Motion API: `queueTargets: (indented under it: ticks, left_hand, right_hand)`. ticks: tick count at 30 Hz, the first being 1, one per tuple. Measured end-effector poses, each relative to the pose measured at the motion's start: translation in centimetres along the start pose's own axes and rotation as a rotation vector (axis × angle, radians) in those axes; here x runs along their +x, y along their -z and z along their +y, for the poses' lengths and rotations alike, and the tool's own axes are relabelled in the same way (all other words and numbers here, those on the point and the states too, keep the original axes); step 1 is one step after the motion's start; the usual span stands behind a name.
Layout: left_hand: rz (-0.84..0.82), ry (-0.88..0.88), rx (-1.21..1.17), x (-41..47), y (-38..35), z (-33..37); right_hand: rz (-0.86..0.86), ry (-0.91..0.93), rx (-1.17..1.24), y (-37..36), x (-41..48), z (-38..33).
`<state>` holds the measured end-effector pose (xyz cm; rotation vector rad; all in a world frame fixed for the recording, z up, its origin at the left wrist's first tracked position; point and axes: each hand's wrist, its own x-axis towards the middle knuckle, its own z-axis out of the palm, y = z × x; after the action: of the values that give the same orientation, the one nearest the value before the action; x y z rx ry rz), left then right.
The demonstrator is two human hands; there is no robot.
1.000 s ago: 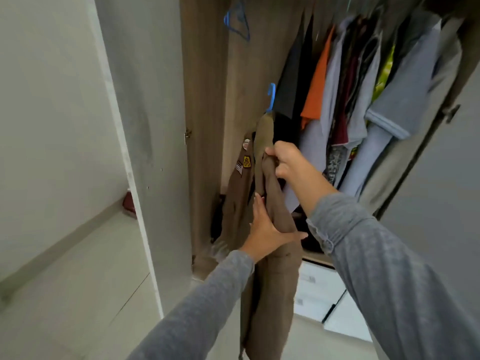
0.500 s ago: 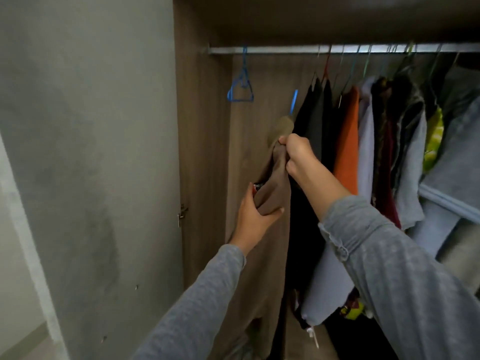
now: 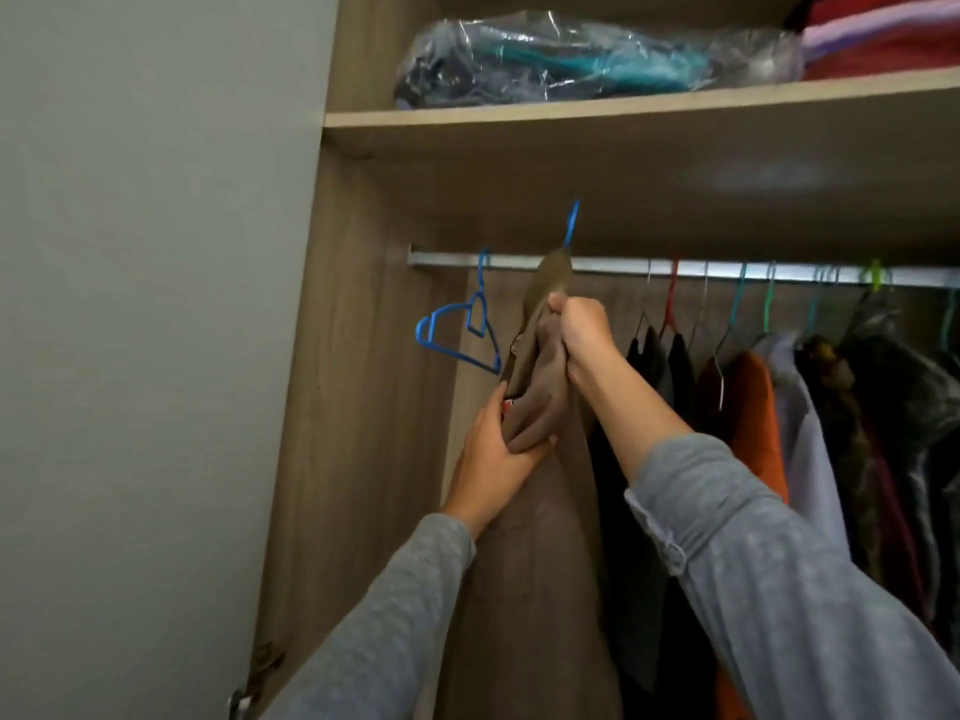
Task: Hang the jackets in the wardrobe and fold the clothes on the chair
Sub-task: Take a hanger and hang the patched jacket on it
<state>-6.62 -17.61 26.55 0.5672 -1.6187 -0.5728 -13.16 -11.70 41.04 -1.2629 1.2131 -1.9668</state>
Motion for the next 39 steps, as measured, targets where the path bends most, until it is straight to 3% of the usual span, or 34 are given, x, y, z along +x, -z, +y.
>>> queueTargets:
  ticks: [14,18,21,24,28,30,34,39]
  left_hand:
    - [-0.181,-0.094,-0.081,8.9,-2.6,-7.5]
    - [-0.279,-0.088,-0.121,8.3,-3.0,-9.6]
    - [-0.385,-0.009,-0.167,8.0,-3.1,-10.4]
    - [-0.601,0.234,-0.246,8.1,-1.8,-11.4]
    - [-0.860,0.586,-0.483,8.8,1.4,-14.3]
    - [-0.800,0.641,-0.583,9.6,2.7,-15.3]
    - [-0.583,0.615,-0.818,12.4,4.5,-14.2]
    - [-0.325,0.595,-1.016,16.3,5.9,-9.7]
  right_hand:
    - [0.063,-0.088,-0.041,-0.7,9.8,5.6]
    - [0.053,-0.051,-0.226,-0.2,10.8,7.3]
    - [0.106,0.003,-0.503,-0.1,11.6,7.2]
    - [0.133,0.201,-0.845,-0.6,11.9,6.8]
    - [0.111,0.514,-0.853,-2.6,11.5,5.2]
    - [0.058,0.472,-0.743,-4.4,11.7,4.3]
    - [-0.116,0.199,-0.583,-7.2,11.5,2.6]
    - [-0.230,-0.053,-0.846,-8.6,10.7,2.7]
